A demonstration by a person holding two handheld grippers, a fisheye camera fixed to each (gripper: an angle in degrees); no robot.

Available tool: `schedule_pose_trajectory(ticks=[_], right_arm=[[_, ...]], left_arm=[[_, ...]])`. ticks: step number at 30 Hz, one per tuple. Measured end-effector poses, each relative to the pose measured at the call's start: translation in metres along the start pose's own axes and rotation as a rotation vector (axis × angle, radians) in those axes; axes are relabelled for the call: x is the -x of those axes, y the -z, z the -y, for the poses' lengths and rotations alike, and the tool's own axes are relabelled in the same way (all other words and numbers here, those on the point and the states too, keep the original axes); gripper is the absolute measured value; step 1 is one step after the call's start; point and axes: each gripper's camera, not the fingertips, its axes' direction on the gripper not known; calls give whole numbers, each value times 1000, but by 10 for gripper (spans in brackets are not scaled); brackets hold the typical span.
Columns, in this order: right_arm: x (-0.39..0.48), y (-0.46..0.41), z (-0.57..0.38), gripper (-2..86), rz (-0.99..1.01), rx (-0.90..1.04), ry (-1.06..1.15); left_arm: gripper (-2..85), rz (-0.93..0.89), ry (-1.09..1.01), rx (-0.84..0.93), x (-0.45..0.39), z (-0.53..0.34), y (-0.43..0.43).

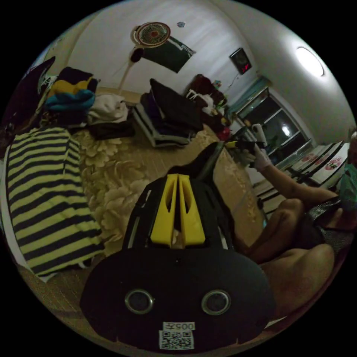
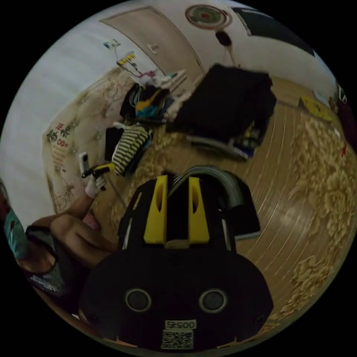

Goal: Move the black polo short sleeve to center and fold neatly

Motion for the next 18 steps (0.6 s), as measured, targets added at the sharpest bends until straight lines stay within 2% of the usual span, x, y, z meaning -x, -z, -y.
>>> schedule_pose_trajectory(ticks=[4, 8, 14, 16, 18], right_arm=[[-40, -13, -37, 88, -10, 127, -37], [-83, -32, -71, 85, -95, 279, -87], [-134, -44, -61, 65, -51, 203, -154], [-143, -48, -51, 58, -45, 204, -132], [-155, -55, -39, 44, -65, 230, -128]], left_arm=[[58, 15, -2, 193, 20, 5, -83], [77, 101, -24, 252, 40, 29, -152], [90, 120, -163, 451, 57, 84, -270], [57, 93, -175, 604, 65, 91, -314], [42, 67, -174, 621, 68, 93, -328]])
